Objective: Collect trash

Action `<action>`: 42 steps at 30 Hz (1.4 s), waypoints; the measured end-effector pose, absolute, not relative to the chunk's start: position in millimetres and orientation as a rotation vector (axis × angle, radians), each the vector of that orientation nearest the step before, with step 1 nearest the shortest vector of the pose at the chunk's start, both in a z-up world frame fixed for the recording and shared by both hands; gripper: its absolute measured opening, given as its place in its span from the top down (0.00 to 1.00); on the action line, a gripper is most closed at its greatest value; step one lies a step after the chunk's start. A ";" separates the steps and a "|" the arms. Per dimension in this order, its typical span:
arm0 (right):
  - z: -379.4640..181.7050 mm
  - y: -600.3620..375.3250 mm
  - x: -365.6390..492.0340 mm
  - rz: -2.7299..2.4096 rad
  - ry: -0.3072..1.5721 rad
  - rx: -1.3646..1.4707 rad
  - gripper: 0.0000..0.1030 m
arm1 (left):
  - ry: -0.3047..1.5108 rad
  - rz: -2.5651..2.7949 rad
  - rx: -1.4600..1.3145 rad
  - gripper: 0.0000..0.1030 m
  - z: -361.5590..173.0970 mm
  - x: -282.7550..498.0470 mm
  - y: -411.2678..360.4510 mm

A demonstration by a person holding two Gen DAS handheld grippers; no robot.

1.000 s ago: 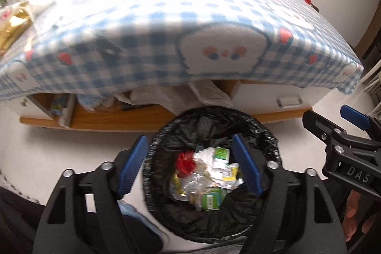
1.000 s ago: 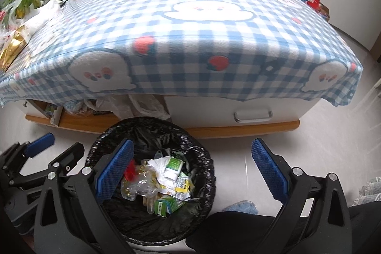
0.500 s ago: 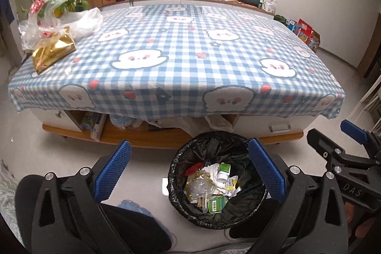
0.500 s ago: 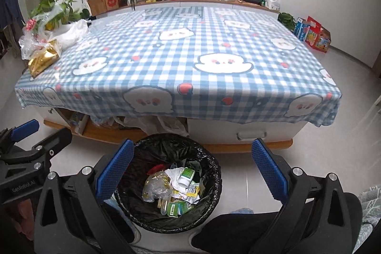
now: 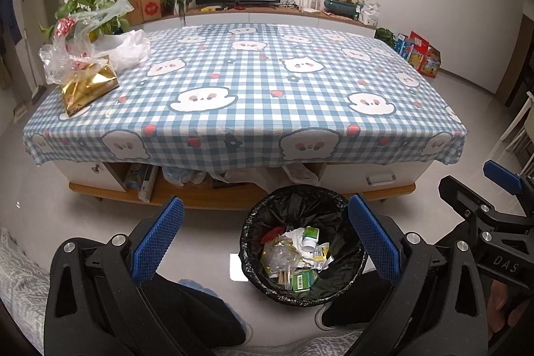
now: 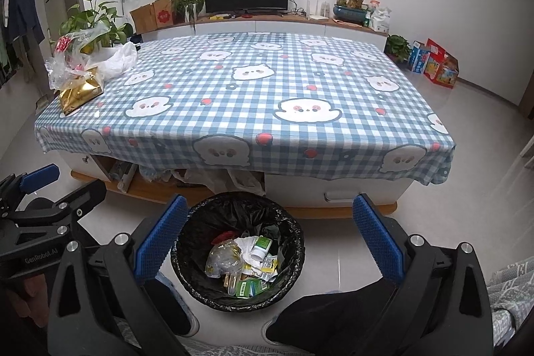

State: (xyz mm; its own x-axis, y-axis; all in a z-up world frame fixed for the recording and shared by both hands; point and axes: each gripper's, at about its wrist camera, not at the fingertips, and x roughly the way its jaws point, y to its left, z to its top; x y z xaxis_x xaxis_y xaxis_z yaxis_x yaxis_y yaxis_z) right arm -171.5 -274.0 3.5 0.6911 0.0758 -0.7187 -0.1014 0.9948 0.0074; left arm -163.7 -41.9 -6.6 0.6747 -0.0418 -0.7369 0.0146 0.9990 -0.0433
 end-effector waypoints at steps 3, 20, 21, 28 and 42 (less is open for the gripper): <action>4.1 -275.2 -171.4 0.097 0.802 -0.030 0.08 | 0.827 -0.032 -0.034 0.06 -5.9 -164.6 -42.5; 0.9 -277.8 -168.5 0.093 0.809 -0.016 0.08 | 0.836 -0.049 -0.051 0.06 -6.0 -166.0 -45.0; 0.7 -278.1 -168.4 0.093 0.809 -0.015 0.08 | 0.836 -0.048 -0.050 0.06 -5.9 -166.0 -45.1; 0.8 -278.1 -168.4 0.093 0.808 -0.015 0.08 | 0.834 -0.051 -0.048 0.06 -6.2 -165.7 -46.1; 1.2 -277.8 -167.0 0.091 0.804 -0.016 0.08 | 0.838 -0.047 -0.041 0.06 -7.4 -166.2 -50.5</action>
